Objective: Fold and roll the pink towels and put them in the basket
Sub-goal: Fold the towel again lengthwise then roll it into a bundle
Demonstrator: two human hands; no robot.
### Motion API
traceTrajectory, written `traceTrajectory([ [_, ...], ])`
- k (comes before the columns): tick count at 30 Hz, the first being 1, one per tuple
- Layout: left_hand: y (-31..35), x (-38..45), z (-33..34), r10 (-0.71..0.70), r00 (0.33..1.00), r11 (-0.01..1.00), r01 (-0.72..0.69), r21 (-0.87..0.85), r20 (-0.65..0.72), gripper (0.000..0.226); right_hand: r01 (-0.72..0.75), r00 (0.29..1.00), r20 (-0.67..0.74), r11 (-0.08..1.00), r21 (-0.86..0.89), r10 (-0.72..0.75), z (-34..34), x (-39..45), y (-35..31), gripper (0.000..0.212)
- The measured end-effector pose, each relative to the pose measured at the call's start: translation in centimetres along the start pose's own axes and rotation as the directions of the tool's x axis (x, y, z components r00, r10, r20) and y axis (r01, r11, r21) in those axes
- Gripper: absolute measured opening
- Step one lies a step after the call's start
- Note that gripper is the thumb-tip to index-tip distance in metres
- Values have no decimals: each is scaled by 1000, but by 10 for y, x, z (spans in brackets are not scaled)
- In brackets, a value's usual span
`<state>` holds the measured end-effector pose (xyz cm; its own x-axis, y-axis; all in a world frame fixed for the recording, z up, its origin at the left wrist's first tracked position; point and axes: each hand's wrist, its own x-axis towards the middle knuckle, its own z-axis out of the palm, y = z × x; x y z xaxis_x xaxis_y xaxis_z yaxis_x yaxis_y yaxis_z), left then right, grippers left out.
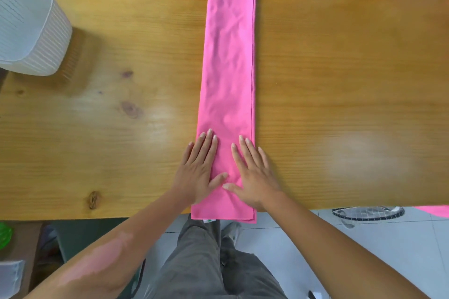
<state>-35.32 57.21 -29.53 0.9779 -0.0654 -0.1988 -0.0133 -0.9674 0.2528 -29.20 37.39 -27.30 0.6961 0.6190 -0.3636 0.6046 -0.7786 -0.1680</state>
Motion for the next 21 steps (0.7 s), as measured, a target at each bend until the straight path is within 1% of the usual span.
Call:
traceTrajectory([
  [3, -3, 5, -2, 15, 1000, 1000, -15, -16, -6, 108, 14, 1000, -7, 999, 45, -14, -1, 3, 5, 98],
  [5, -9, 19, -9, 47, 999, 999, -47, -17, -18, 114, 41, 999, -18, 998, 47, -40, -8, 10, 13, 90],
  [7, -17, 40, -19, 69, 997, 997, -70, -20, -38, 114, 62, 998, -34, 998, 25, -61, -17, 25, 22, 81],
  [9, -27, 67, -32, 77, 996, 997, -78, -26, -40, 110, 64, 997, -32, 998, 25, -63, -30, 46, 31, 77],
  [16, -71, 169, -74, 59, 998, 998, -59, -1, -20, 80, 65, 998, -26, 998, -17, -66, -74, 132, 61, 69],
  [21, -92, 230, -96, -9, 998, 999, 6, -44, -60, 73, 14, 999, -43, 998, 66, -11, -106, 187, 85, 64],
])
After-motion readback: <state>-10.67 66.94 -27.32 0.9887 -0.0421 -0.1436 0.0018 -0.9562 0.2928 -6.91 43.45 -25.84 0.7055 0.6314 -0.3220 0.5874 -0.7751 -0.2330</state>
